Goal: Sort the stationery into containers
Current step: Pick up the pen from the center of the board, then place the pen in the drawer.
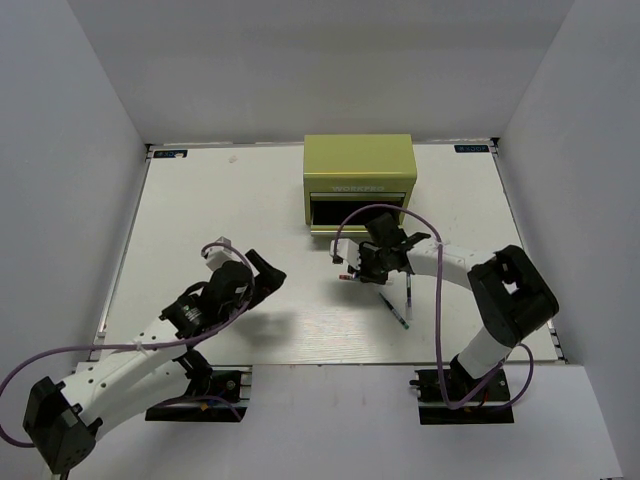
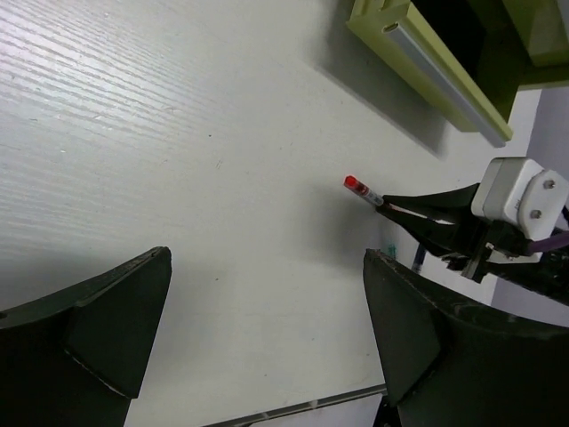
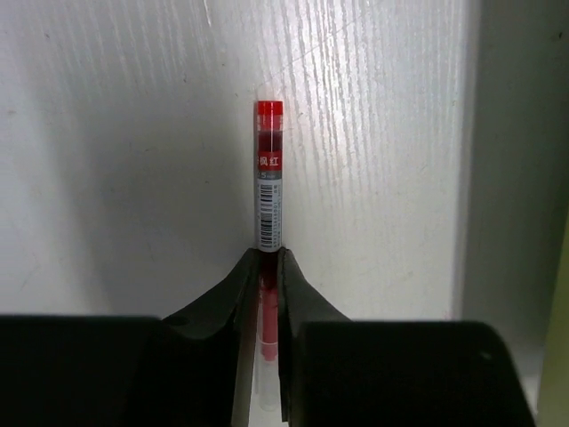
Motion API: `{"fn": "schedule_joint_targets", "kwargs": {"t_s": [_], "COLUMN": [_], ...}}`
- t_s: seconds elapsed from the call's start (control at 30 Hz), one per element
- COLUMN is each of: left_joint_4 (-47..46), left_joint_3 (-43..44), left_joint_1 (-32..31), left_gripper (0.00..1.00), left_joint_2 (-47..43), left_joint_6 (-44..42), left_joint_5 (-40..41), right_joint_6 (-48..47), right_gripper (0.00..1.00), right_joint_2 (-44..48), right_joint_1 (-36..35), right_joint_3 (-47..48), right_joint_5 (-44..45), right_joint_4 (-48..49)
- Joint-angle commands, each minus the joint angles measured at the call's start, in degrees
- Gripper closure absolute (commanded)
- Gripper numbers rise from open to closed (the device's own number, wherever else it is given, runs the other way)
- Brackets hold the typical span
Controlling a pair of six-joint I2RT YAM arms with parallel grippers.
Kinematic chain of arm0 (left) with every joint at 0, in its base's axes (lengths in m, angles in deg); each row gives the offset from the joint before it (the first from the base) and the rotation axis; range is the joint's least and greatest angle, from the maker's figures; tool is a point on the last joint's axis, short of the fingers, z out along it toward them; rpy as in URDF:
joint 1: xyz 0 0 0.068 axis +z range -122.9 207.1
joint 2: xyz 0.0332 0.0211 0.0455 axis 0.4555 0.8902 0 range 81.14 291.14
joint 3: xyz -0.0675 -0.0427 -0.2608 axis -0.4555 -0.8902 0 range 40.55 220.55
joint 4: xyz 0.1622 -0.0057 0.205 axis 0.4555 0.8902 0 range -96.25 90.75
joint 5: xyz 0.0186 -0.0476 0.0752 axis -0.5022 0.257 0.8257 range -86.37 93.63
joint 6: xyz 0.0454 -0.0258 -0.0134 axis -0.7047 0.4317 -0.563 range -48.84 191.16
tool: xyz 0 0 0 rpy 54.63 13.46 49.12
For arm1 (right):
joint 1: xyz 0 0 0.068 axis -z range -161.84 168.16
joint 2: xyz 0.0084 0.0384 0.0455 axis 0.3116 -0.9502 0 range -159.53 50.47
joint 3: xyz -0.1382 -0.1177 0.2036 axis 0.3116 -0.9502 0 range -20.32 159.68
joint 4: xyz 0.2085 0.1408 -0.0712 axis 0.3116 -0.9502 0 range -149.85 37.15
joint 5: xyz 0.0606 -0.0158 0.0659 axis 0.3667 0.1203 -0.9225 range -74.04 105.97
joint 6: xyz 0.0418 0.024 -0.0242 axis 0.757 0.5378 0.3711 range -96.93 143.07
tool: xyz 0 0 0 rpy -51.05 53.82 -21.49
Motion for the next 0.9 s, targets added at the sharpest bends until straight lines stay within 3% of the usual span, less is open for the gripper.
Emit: {"fn": "schedule_joint_targets", "kwargs": {"t_s": [0.0, 0.07, 0.17, 0.47, 0.63, 0.87], "left_joint_4": [-3.8, -5.2, -5.8, -10.0, -14.5, -20.8], "left_joint_3": [2.9, 3.5, 4.1, 4.1, 2.9, 2.9], "left_joint_1": [0.3, 0.3, 0.3, 0.3, 0.3, -0.4], "left_gripper": [0.01, 0.01, 0.01, 0.01, 0.02, 0.02], "left_joint_2": [2.1, 3.9, 5.8, 7.4, 8.0, 12.6], "left_joint_6": [-5.5, -6.9, -8.8, -7.2, -1.8, 6.2], "left_joint_5": [-2.5, -4.1, -4.9, -7.2, -9.3, -11.8], "right_joint_6": [-1.4, -2.7, -3.2, -1.1, -2.3, -4.5], "right_gripper": [0.89, 0.96, 0.99, 1.00, 1.00, 0.96], "right_joint_2": [0.8, 2.4, 6.0, 3.6, -1.0, -6.8], "right_joint_1": [-0.2, 0.0, 0.3, 1.6, 2.5, 3.8], "right_joint_3": [-1.0, 2.2, 8.2, 28.1, 31.9, 33.6], "right_joint_5": [-3.9, -6.8, -8.9, -2.3, 5.4, 8.1], "right_joint_4": [-6.0, -9.7, -13.2, -11.9, -8.6, -5.8]}}
